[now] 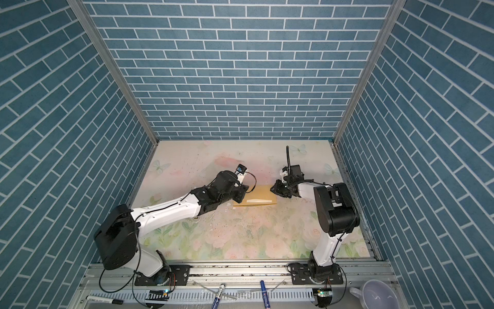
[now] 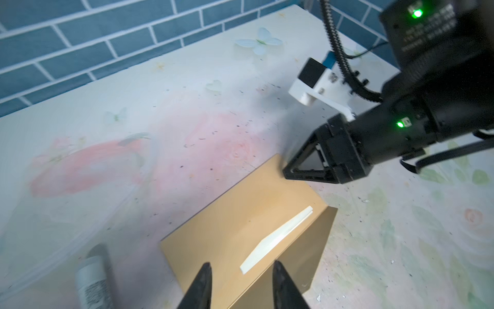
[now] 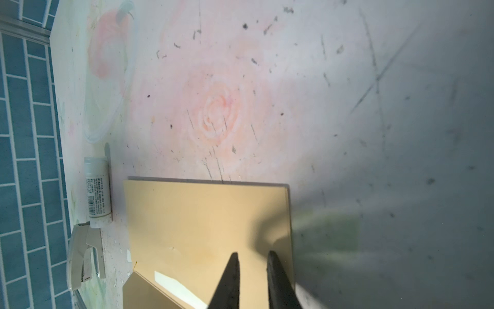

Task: Place the letter into the envelope and seal it
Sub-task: 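Release the envelope and grasp the white glue stick with left gripper while right rises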

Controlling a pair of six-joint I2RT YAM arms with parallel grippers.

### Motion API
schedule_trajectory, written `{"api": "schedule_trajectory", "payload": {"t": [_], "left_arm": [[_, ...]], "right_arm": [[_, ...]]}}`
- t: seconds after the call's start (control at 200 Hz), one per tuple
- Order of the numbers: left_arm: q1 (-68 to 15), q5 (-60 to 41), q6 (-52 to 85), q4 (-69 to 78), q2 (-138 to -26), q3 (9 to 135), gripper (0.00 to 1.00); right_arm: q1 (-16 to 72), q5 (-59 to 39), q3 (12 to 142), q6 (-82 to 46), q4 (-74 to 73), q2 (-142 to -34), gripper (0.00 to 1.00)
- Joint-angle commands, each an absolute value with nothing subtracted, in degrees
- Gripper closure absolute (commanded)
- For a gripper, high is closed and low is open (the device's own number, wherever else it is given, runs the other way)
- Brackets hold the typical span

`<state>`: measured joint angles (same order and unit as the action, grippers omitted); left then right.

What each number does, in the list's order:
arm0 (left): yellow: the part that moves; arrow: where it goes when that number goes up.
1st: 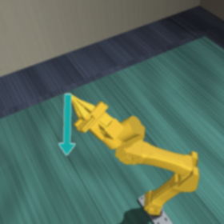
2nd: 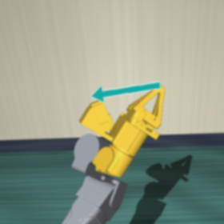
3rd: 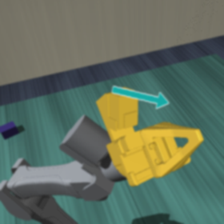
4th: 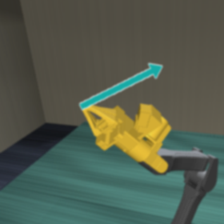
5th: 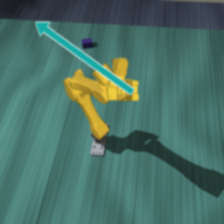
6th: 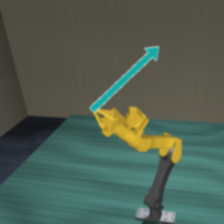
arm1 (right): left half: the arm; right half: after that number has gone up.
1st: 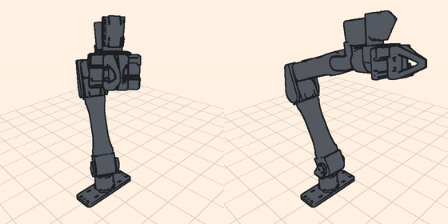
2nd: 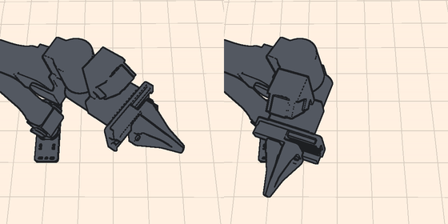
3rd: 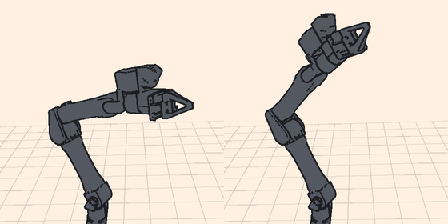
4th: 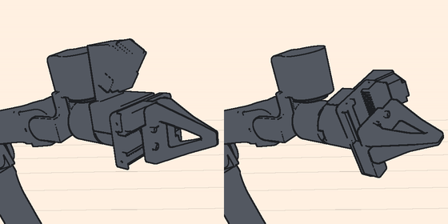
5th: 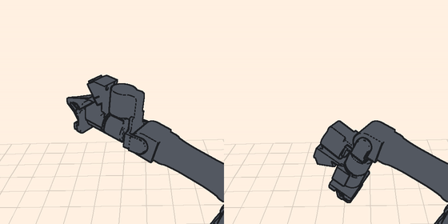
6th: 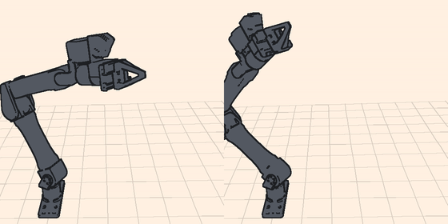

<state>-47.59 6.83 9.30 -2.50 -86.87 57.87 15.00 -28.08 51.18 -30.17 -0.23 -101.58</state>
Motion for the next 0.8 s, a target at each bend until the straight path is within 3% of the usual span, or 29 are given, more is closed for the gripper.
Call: {"api": "schedule_trajectory", "payload": {"t": [0.0, 0.19, 0.395, 0.52, 0.795], "left_arm": [[-45.18, 11.98, 7.90, -8.95, -84.54, 55.69, 0.51], [-41.28, 13.40, 9.85, -12.03, -83.38, 53.74, 0.35], [-36.81, 11.25, 13.89, -9.42, -86.06, 50.77, 0.18], [-34.98, 10.55, 14.81, -8.05, -89.22, 50.82, 0.11], [-31.69, 7.81, 15.23, -6.42, -96.60, 52.97, 0.15]], "right_arm": [[15.21, -27.57, 51.35, -28.31, 0.72, -97.13, 0.70], [15.39, -27.10, 49.83, -26.84, 0.56, -89.33, 0.47], [15.69, -24.75, 46.72, -24.85, 0.81, -79.19, 0.29], [15.69, -24.04, 45.97, -23.58, 2.14, -75.26, 0.25], [15.63, -24.08, 44.67, -23.20, 2.68, -73.04, 0.24]]}}
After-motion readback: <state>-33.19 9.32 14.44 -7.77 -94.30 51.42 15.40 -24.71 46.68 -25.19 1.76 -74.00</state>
